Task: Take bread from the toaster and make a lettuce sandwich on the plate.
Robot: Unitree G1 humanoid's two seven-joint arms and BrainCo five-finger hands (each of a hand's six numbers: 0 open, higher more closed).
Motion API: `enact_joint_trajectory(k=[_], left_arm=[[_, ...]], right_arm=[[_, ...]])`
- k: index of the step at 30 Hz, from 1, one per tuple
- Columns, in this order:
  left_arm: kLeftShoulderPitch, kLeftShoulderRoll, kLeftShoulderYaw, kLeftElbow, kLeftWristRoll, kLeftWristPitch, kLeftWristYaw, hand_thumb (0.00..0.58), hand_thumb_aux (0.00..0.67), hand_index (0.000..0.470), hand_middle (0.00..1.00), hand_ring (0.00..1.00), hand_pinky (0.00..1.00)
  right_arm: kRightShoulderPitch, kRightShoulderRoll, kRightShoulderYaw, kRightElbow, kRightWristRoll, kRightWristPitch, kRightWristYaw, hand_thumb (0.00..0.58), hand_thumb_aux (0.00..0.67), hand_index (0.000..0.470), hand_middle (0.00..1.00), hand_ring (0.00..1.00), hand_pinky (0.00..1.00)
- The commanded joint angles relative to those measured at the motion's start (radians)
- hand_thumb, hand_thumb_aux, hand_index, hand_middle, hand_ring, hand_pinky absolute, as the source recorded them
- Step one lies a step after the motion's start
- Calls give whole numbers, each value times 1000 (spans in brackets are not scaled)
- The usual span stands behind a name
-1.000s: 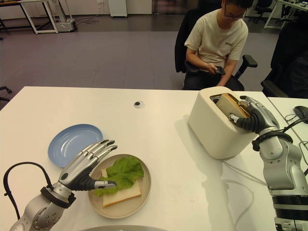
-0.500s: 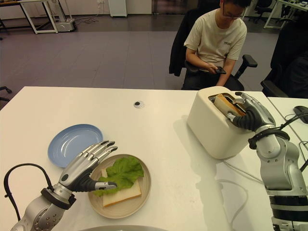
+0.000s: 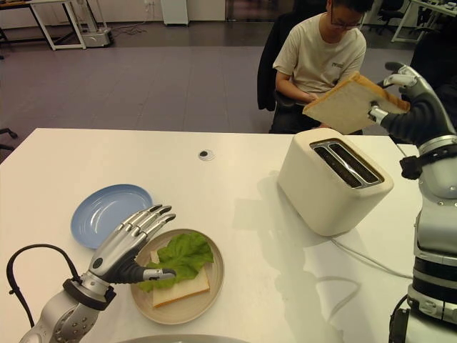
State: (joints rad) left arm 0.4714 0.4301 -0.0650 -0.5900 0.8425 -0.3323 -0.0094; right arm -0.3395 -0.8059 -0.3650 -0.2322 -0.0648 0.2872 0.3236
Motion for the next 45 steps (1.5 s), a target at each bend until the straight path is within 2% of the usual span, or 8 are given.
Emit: enact_joint_trajectory(k=[1, 14, 22, 40, 41, 42, 43, 45], left_arm=[[-10, -16, 28, -26, 6, -16, 41, 0, 0, 0, 0, 0, 0], [-22, -26, 89, -58, -95, -180, 157, 0, 0, 0, 0, 0, 0], [-32, -37, 94, -60, -102, -235, 138, 0, 0, 0, 4, 4, 4], [11, -66, 76, -49, -76, -251, 88, 0, 0, 0, 4, 4, 4], [12, -67, 76, -49, -75, -250, 87, 0, 0, 0, 0, 0, 0], [14, -67, 76, -49, -76, -250, 85, 0, 0, 0, 0, 0, 0], [15, -67, 76, -49, -76, -250, 84, 0, 0, 0, 0, 0, 0], [17, -68, 77, -49, -76, -250, 82, 0, 0, 0, 4, 4, 4]], right_arm=[[-2, 63, -20, -163, 254, 232, 117, 580, 670, 470, 0, 0, 0], [175, 227, 201, -486, 866, 824, 166, 580, 670, 470, 0, 0, 0], [222, 409, 539, -423, 765, 824, 11, 580, 670, 470, 0, 0, 0], [170, 293, 724, -387, 572, 727, 78, 580, 670, 470, 0, 0, 0], [167, 288, 728, -385, 556, 716, 81, 458, 363, 254, 0, 0, 0], [165, 286, 732, -384, 546, 709, 84, 190, 121, 85, 0, 0, 0], [164, 285, 734, -383, 537, 703, 88, 0, 0, 0, 0, 0, 0], [161, 282, 739, -384, 520, 691, 95, 0, 0, 0, 0, 0, 0]])
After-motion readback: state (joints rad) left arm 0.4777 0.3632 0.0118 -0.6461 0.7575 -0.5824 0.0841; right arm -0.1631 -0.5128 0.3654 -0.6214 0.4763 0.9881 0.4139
